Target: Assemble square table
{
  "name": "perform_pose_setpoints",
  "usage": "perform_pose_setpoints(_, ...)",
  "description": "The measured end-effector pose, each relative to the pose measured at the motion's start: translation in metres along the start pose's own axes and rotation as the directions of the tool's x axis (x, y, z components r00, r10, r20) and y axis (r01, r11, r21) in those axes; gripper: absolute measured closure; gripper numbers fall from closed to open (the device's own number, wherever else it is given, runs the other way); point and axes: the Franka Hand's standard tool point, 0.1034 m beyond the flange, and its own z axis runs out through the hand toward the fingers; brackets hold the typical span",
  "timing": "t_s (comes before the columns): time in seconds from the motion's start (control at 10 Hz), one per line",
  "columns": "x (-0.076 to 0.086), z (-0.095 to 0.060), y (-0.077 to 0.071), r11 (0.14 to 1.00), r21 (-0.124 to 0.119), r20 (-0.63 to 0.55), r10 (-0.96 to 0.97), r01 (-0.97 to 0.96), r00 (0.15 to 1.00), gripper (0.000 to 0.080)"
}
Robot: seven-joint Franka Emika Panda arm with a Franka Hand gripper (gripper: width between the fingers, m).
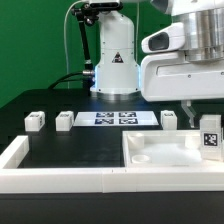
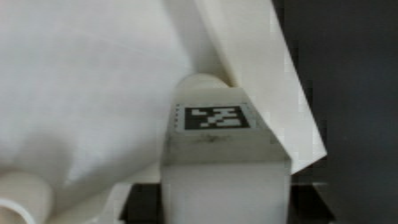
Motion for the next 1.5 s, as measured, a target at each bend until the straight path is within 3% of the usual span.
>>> perform_pose_setpoints(0.2,0.0018,0.0005,-0.0009,0.965,0.019,-0.014,0.26,-0.26,0.965,0.0508)
perform_pose_setpoints(0.5,-0.0004,0.0007,-0.0013,0.85,0.019,0.002,0.526,-0.526,0.851,0.0508)
perform_pose_setpoints(0.7,-0.0005,0.0004,-0.0008,0.798,0.018,0.023,0.602,-0.603,0.798,0.0508)
perform_pose_setpoints(0.8,-0.0016,0.0008,-0.0017,0.77,0.019,0.03,0.637,-0.638,0.77,0.0433)
perform_pose_setpoints(0.9,-0.0018,0.0008,-0.002,0.773,0.019,0.03,0.633,-0.634,0.773,0.0433)
perform_pose_setpoints(1.1,-0.002,0.0009,-0.0021,0.811,0.021,0.029,0.584,-0.585,0.811,0.0182)
perform_pose_setpoints(1.5,-0.0028,-0.0019,-0.0055,0.969,0.016,0.037,0.245,-0.246,0.969,0.0151)
